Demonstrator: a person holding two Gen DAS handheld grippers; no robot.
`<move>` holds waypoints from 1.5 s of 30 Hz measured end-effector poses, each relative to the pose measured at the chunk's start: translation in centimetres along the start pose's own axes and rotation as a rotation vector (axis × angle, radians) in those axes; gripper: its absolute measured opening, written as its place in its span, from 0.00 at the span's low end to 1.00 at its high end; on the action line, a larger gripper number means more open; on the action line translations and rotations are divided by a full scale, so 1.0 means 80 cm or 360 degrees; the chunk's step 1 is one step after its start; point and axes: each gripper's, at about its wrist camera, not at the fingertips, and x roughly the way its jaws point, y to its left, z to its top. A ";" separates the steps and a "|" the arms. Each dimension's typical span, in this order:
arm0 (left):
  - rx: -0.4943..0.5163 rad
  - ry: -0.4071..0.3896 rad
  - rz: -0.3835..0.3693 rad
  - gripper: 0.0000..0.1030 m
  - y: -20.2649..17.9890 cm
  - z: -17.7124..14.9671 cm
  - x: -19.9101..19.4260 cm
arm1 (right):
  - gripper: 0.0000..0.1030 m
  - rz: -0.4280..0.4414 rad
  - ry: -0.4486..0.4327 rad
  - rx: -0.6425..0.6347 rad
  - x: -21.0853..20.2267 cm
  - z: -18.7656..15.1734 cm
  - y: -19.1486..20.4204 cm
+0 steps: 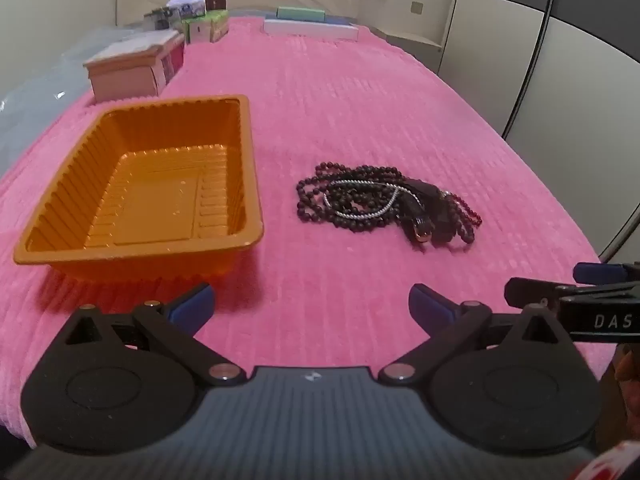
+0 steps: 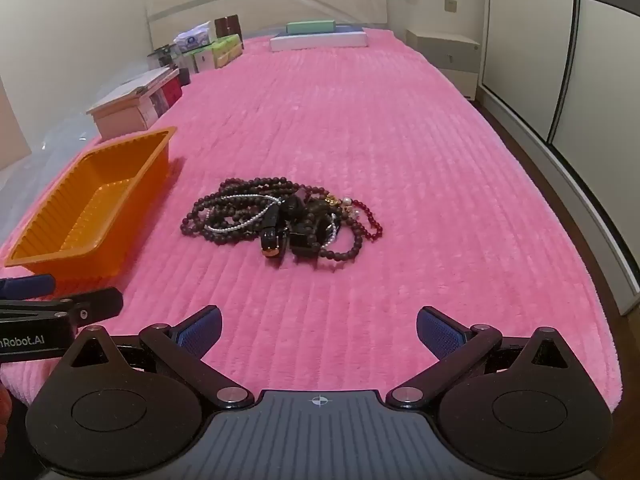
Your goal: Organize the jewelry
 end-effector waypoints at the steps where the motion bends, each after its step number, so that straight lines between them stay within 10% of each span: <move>1: -0.0004 0.0001 -0.0002 0.99 -0.001 -0.001 0.000 | 1.00 0.0001 -0.0003 0.0002 0.000 0.000 0.000; 45: -0.0034 0.0016 -0.0016 0.98 0.002 -0.004 0.004 | 1.00 0.0006 -0.0002 0.0022 0.001 -0.001 0.003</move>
